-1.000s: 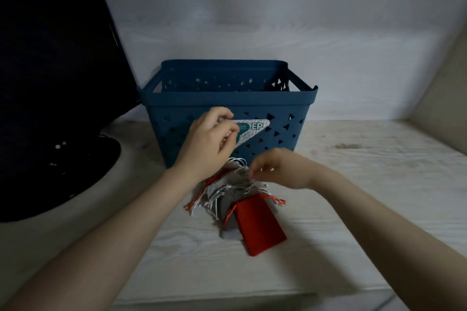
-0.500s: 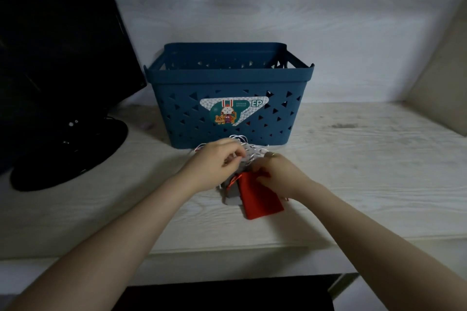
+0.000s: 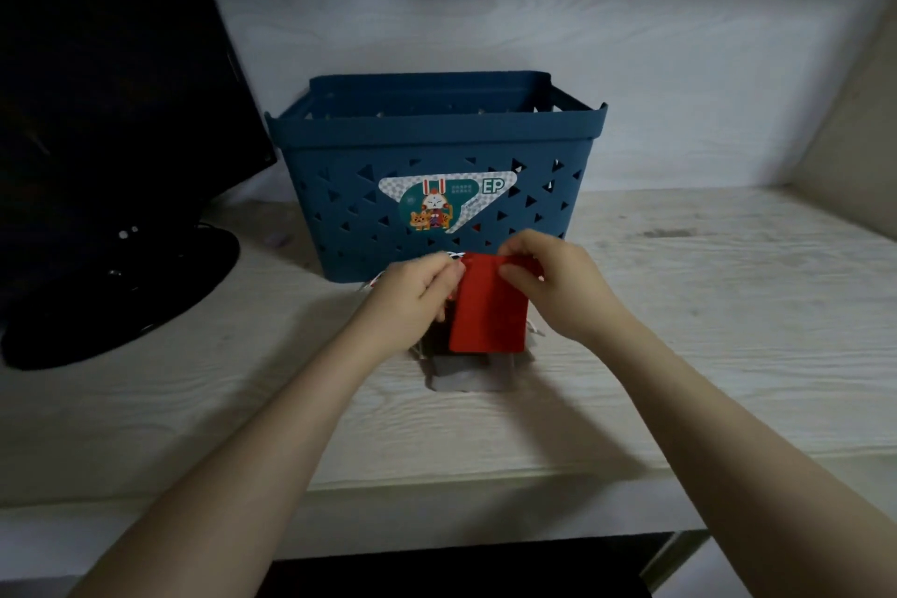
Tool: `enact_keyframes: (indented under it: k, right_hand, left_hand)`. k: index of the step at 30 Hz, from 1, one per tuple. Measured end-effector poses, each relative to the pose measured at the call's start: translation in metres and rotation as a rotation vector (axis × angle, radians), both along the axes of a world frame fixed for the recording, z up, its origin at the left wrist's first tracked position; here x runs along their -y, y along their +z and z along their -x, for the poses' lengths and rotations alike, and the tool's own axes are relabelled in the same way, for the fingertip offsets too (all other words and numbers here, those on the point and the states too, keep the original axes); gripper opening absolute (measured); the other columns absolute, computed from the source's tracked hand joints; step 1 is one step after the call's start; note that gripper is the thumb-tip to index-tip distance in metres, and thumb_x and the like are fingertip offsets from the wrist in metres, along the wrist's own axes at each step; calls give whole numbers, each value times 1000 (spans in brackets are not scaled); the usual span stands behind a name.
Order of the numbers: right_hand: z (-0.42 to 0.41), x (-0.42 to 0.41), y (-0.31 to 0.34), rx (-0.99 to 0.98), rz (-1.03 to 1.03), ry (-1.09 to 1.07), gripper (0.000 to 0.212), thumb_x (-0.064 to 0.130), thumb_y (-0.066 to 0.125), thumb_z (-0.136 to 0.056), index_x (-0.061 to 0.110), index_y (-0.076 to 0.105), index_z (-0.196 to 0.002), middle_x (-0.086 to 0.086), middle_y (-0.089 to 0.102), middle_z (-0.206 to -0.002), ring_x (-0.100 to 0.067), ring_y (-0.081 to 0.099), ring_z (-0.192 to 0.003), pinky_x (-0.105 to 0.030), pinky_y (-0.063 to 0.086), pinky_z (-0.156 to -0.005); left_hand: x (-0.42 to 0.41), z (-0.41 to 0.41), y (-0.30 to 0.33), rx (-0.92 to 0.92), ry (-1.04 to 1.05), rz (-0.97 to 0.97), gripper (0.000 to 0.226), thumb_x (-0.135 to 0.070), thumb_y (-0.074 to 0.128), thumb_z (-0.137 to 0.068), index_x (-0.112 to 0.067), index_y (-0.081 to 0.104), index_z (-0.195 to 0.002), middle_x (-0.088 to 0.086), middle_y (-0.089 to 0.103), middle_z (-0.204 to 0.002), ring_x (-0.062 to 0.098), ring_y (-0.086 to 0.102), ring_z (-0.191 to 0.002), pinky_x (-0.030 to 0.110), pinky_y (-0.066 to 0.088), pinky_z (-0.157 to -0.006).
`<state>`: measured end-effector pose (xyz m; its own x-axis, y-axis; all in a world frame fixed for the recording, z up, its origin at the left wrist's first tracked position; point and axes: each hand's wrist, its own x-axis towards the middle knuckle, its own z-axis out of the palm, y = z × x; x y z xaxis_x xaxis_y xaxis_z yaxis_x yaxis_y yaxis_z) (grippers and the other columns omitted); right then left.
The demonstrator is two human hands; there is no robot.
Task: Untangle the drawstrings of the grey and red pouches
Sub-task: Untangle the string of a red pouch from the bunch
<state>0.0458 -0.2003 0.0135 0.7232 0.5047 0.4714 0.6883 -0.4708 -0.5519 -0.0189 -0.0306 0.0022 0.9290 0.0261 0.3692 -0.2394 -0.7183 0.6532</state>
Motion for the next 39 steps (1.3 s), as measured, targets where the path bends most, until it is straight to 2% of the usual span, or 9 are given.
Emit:
enact_keyframes:
  k: [3, 6, 9, 13, 17, 21, 30, 34, 39]
  right_hand:
    - [-11, -4, 8, -59, -28, -30, 18, 16, 55, -92, 11, 65, -107, 7, 57, -92, -8, 50, -84, 0, 34, -63]
    - [-18, -1, 12, -113, -3, 17, 20, 19, 54, -94, 9, 66, -107, 4, 62, -90, -11, 56, -82, -15, 43, -69]
    - [-27, 6, 8, -221, -50, -42, 27, 26, 55, -93, 5, 66, -81, 5, 51, -55, -7, 43, -49, -19, 32, -48]
    - [-35, 8, 4, -660, -515, -29, 35, 29, 52, -94, 13, 50, -63, 1, 38, -58, -14, 35, -59, -25, 32, -58]
    - [-40, -7, 4, -960, -944, 235, 45, 34, 42, -94, 18, 44, -52, 6, 64, -70, -10, 63, -80, -26, 42, -79]
    - [-44, -25, 0, -1043, -1232, 474, 43, 41, 48, -78, 22, 51, -39, 3, 73, -84, -12, 68, -94, -24, 47, -83]
    - [-56, -37, -17, -1115, -1637, 482, 52, 36, 35, -97, 17, 51, -52, 6, 40, -50, -6, 36, -39, -19, 50, -52]
    - [-55, -37, -18, -1015, -1330, 304, 42, 33, 34, -99, 15, 52, -66, 6, 43, -52, -4, 27, -41, -14, 27, -41]
    - [-42, -47, -28, -465, -686, 122, 22, 11, 55, -91, 6, 70, -76, 5, 48, -52, -5, 34, -48, -17, 29, -49]
  left_hand:
    - [-1, -16, 5, 69, 39, 333, 36, -23, 40, -98, -19, 45, -63, -9, 50, -53, 14, 51, -57, 31, 41, -65]
    - [0, -27, 7, 140, 94, 618, 37, -21, 45, -96, -14, 46, -61, -4, 45, -55, 9, 46, -56, 21, 40, -58]
    - [-3, -34, 12, 157, 114, 813, 35, -18, 52, -93, -14, 57, -59, -4, 47, -57, 5, 41, -53, 18, 33, -50]
    - [-8, -42, 19, -8, -177, 1418, 48, -20, 46, -94, -17, 48, -46, 4, 68, -79, 8, 51, -50, 16, 37, -43]
    - [-6, -52, 13, -57, -358, 1844, 47, -26, 39, -97, -14, 47, -52, 3, 60, -65, 9, 53, -47, 15, 40, -44]
    - [-5, -57, 0, -127, -373, 1780, 35, -30, 34, -98, -17, 44, -67, -3, 48, -60, 7, 42, -46, 16, 37, -46]
    - [-16, -60, -6, -87, -212, 1763, 29, -24, 39, -97, -16, 47, -70, -3, 57, -62, 3, 37, -40, 12, 33, -44]
    - [-13, -61, -8, -99, -178, 1715, 29, -25, 41, -96, -18, 45, -69, -5, 57, -61, 4, 36, -40, 13, 32, -44]
    - [-8, -57, -7, -58, -99, 1426, 23, -25, 49, -91, -15, 52, -72, -1, 69, -93, 2, 29, -37, 13, 26, -40]
